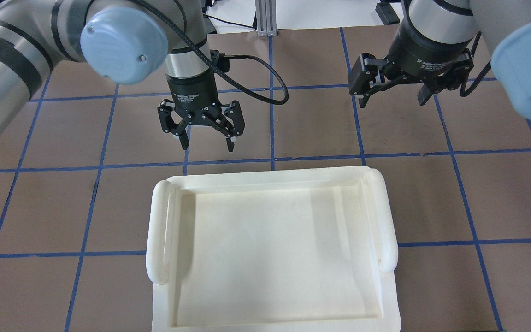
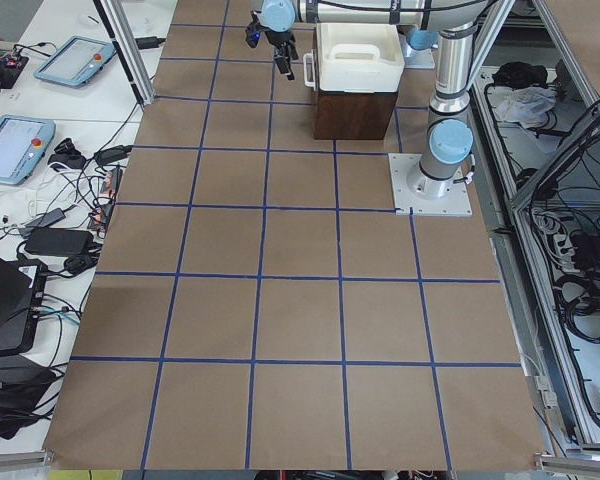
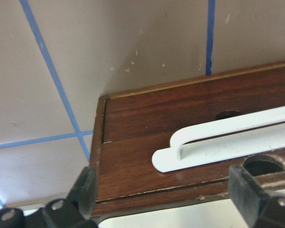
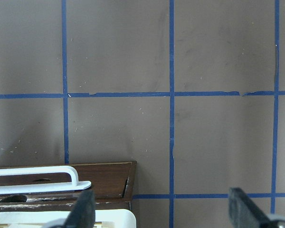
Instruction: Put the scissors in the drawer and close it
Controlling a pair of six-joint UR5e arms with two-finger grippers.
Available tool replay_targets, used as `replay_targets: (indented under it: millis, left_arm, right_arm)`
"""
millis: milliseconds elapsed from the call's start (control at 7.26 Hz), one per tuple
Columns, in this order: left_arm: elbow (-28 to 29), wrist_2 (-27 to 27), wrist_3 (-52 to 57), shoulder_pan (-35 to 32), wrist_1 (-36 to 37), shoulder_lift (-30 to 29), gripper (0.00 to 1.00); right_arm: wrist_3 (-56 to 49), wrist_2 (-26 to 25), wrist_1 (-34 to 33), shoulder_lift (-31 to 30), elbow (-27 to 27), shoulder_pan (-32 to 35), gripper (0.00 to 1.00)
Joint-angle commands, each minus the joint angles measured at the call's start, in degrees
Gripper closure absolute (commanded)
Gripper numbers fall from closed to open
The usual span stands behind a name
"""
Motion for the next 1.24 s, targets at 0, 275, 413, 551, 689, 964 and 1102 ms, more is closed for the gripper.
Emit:
replay_targets:
  millis: [0, 275, 413, 551, 689, 964, 1102]
  left_arm:
    - [1.95, 2.09, 0.13, 3.99, 6.15, 3.7, 0.0]
    - [0.65, 3.67, 0.04, 4.89, 6.36, 8.88, 0.0]
    - [-1.28, 3.76, 0.04, 4.89, 6.19, 11.35, 0.0]
    - [-4.08, 3.59, 1.34, 4.89, 6.71, 13.9, 0.0]
    - [-5.07, 3.67, 2.49, 4.97, 9.67, 14.88, 0.0]
    - [-4.99, 3.94, 2.41, 5.32, 10.75, 15.41, 0.0]
    - [-4.9, 4.29, 2.85, 6.89, 10.06, 15.59, 0.0]
  right_arm:
    - [-0.02, 0.0, -0.04, 0.0, -0.01, 0.0, 0.0]
    - [-0.02, 0.0, -0.04, 0.0, -0.01, 0.0, 0.0]
    - [-0.02, 0.0, -0.04, 0.0, 0.07, 0.0, 0.0]
    - [-0.02, 0.0, 0.05, 0.0, -0.01, 0.0, 0.0]
    - [-0.02, -0.09, 0.23, -0.09, -0.01, 0.0, 0.0]
    - [-0.02, -0.09, 0.32, -0.09, 0.08, 0.0, 0.0]
    - [-0.02, -0.09, 0.4, -0.09, 0.08, 0.0, 0.0]
